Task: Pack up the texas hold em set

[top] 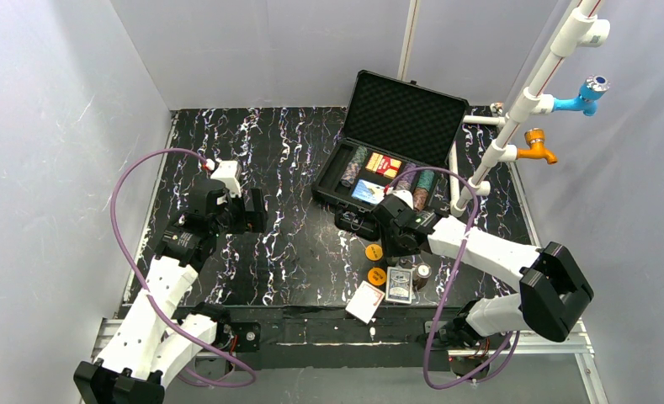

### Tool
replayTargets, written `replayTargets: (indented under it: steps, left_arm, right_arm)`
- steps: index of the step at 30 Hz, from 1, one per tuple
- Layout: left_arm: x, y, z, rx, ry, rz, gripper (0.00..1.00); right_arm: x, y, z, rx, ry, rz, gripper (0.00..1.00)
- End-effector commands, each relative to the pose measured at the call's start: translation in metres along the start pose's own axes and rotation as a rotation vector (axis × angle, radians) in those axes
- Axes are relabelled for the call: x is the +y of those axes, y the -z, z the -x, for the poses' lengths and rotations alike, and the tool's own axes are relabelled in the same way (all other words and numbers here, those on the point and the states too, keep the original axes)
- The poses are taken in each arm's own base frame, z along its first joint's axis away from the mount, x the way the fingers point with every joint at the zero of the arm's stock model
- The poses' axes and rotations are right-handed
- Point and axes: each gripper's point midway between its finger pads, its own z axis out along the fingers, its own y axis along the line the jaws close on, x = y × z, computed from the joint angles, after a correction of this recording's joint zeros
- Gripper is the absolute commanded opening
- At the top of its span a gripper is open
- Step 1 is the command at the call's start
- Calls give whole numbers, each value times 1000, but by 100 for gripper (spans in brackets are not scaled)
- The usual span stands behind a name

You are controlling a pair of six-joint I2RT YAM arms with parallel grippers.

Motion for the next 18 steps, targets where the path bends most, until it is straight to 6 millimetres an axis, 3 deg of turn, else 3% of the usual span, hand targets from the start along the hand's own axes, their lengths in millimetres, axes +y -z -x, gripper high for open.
replayTargets:
  steps: [1, 9, 18]
  left_arm:
    - [-13, 4, 8, -25, -15, -59, 96]
    - [-39, 4, 6, -57, -56, -201, 93]
    - [-75, 4, 1, -75, -106, -410, 91]
  right_arm:
    - [15, 26, 35, -93, 17, 67, 1]
    - [56, 59, 56, -157, 84, 313, 1]
    - [107, 97, 61, -182, 181, 646, 1]
